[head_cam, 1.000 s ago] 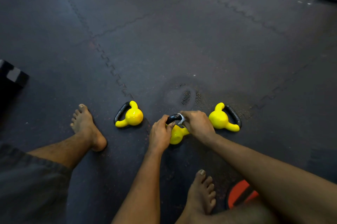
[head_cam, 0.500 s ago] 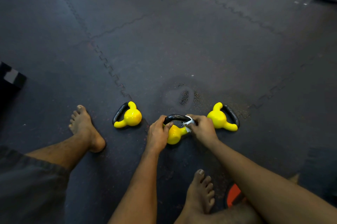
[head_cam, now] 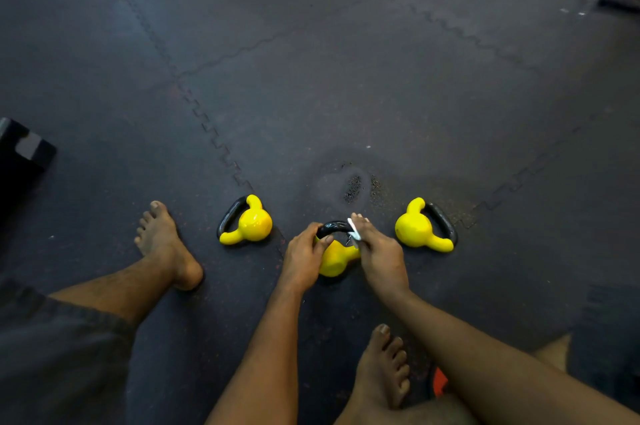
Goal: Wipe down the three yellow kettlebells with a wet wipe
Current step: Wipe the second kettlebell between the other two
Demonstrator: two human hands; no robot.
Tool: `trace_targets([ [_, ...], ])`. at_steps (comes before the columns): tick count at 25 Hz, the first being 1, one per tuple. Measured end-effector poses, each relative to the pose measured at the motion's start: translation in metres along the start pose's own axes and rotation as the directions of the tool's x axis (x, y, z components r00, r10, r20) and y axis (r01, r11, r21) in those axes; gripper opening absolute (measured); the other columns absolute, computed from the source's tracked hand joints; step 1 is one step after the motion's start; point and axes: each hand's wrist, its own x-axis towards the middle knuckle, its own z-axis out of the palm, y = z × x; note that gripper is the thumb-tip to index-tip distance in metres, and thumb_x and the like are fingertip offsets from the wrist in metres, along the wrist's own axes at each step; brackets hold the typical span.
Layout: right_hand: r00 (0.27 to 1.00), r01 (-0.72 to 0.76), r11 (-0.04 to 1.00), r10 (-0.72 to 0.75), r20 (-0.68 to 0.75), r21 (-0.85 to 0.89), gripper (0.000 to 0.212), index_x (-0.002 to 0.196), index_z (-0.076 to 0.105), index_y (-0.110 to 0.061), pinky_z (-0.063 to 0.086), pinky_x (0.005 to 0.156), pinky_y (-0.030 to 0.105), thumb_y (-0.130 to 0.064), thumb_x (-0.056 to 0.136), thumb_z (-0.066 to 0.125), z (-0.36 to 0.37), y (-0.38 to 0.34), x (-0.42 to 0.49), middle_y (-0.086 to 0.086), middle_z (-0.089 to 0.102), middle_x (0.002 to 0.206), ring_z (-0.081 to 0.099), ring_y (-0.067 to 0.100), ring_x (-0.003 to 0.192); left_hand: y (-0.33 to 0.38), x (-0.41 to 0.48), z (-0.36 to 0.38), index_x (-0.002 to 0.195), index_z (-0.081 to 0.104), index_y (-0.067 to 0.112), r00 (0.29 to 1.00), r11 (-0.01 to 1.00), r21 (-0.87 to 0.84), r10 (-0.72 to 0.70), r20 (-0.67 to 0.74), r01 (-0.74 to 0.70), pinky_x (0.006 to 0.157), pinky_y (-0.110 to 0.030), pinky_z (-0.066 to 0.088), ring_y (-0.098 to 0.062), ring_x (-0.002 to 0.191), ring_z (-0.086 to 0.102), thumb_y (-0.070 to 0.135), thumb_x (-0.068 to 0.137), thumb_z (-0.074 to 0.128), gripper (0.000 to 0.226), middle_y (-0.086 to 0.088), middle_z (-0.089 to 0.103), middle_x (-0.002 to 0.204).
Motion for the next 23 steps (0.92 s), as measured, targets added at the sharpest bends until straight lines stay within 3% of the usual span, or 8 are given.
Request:
trace_targets([
  [3,0.968,-0.247,0.947,0.253,0.000,0.204,0.030,0.123,0.068,-0.021,0.044,0.105,0.024,-0.013,0.096,0.056,-0.005,0.010,0.006,-0.004,0.066,0.127,0.057,0.005,0.122,0.001,0.000,0.000,0.111,0.064,0.018,1.000,1.000,-0.002,0.002,0.011,-0.002,0.076,-0.037,0.047,-0.026,0.087,0.060,0.026,0.095,0.060,0.018,0.003,0.059,0.082],
  [6,0.909,-0.414,0.885,0.415,0.045,0.214,0.026,0.115,0.071,-0.019,0.050,0.095,0.028,-0.017,0.097,0.054,-0.008,0.012,0.017,0.001,0.074,0.110,0.065,0.010,0.104,0.002,0.001,0.000,0.114,0.063,0.019,1.000,1.000,0.011,0.003,0.015,-0.004,0.079,-0.037,0.046,-0.026,0.090,0.060,0.026,0.096,0.059,0.020,-0.002,0.063,0.088],
  [8,0.891,-0.452,0.879,0.451,0.038,0.154,0.026,0.112,0.073,-0.018,0.051,0.090,0.033,-0.015,0.096,0.053,-0.006,0.008,0.024,0.006,0.075,0.102,0.066,0.020,0.098,0.001,0.001,0.002,0.116,0.063,0.018,1.000,1.000,0.019,-0.003,0.022,0.003,0.080,-0.038,0.046,-0.027,0.092,0.060,0.025,0.097,0.058,0.021,-0.005,0.065,0.091],
  [13,0.970,-0.237,0.970,0.239,0.037,-0.056,0.024,0.107,0.074,-0.021,0.050,0.086,0.032,-0.018,0.094,0.054,0.005,-0.023,0.033,0.002,0.075,0.105,0.066,0.023,0.099,-0.002,0.002,0.001,0.117,0.061,0.019,0.999,0.999,0.029,-0.017,0.044,0.016,0.077,-0.035,0.045,-0.028,0.092,0.061,0.022,0.097,0.056,0.021,0.001,0.060,0.085],
  [17,0.997,0.014,1.000,-0.013,0.081,-0.013,0.040,0.124,0.067,-0.016,0.031,0.114,0.026,0.000,0.089,0.055,0.014,-0.028,0.017,0.001,0.064,0.131,0.053,0.015,0.128,0.000,0.000,0.003,0.118,0.060,0.019,0.999,0.999,-0.015,-0.035,0.035,0.035,0.087,-0.043,0.049,-0.026,0.100,0.063,0.021,0.096,0.058,0.023,-0.006,0.070,0.100],
  [19,0.991,0.106,0.994,-0.104,0.087,-0.025,0.053,0.135,0.058,-0.016,0.022,0.119,0.026,0.008,0.087,0.053,0.011,-0.017,0.005,-0.001,0.052,0.144,0.039,0.010,0.139,-0.001,-0.002,0.003,0.117,0.061,0.018,0.999,0.999,-0.014,-0.036,0.008,0.036,0.086,-0.043,0.049,-0.028,0.095,0.063,0.023,0.095,0.059,0.022,-0.003,0.068,0.091],
  [21,0.995,0.092,0.996,-0.092,0.044,-0.003,0.058,0.139,0.053,-0.016,0.021,0.119,0.024,0.011,0.088,0.052,0.009,-0.006,-0.005,-0.002,0.047,0.147,0.035,0.008,0.141,-0.001,-0.003,0.003,0.115,0.062,0.019,1.000,1.000,-0.004,-0.030,-0.004,0.030,0.081,-0.040,0.048,-0.029,0.089,0.061,0.025,0.095,0.060,0.021,0.003,0.059,0.080],
  [23,0.998,-0.056,0.994,0.059,-0.027,0.091,0.051,0.136,0.056,-0.018,0.027,0.116,0.022,0.005,0.091,0.052,0.008,0.000,-0.008,-0.001,0.051,0.144,0.042,0.009,0.137,0.000,-0.002,0.002,0.114,0.063,0.020,1.000,1.000,0.003,-0.028,0.002,0.028,0.077,-0.037,0.046,-0.027,0.086,0.060,0.025,0.095,0.060,0.020,0.006,0.054,0.076],
])
